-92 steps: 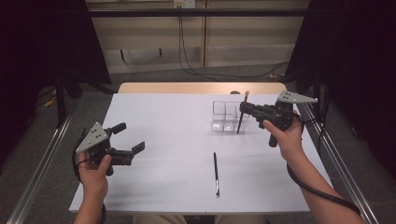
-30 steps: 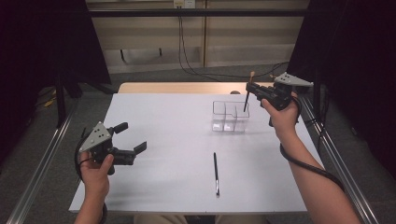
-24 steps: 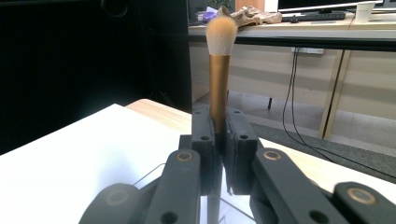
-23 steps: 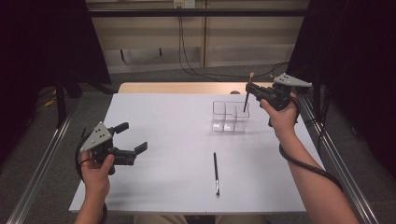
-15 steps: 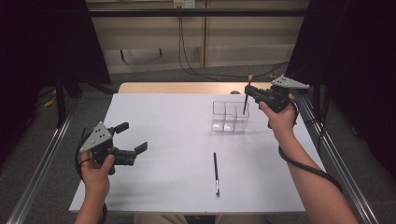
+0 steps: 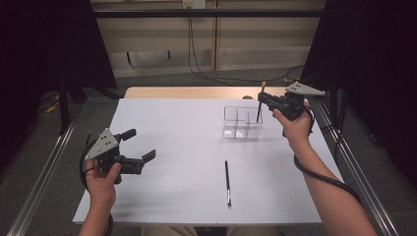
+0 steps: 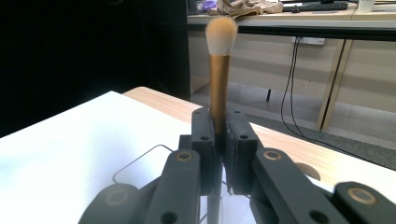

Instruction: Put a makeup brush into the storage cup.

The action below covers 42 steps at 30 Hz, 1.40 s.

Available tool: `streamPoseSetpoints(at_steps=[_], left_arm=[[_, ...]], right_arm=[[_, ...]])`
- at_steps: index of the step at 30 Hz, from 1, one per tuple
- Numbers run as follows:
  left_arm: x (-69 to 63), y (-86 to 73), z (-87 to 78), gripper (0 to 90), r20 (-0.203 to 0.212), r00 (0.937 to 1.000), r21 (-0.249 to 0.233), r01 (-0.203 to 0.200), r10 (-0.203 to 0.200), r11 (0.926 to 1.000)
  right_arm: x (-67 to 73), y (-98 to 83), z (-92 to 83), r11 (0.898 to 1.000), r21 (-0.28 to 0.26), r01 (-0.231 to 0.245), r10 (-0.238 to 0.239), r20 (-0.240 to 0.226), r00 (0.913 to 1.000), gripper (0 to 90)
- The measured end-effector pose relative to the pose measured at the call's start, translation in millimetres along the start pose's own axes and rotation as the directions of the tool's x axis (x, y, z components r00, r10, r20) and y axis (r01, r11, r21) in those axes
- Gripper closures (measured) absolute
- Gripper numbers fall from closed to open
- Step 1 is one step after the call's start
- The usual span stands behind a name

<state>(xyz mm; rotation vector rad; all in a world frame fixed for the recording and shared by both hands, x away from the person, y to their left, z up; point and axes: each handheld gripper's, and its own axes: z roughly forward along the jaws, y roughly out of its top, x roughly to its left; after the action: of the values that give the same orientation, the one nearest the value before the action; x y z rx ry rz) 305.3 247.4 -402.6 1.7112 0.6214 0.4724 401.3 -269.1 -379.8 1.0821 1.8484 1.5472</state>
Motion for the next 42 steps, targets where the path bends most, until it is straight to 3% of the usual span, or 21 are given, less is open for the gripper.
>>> streamPoseSetpoints(at_steps=[42], left_arm=[[0.6,-0.3,1.0,0.0,-0.001,0.9999,0.007,-0.011,0.011,0.9999]], right_arm=[[-2.6,-16.1,1.7,1.0,0.023,0.002,-0.002,-0.005,1.0,83.4]])
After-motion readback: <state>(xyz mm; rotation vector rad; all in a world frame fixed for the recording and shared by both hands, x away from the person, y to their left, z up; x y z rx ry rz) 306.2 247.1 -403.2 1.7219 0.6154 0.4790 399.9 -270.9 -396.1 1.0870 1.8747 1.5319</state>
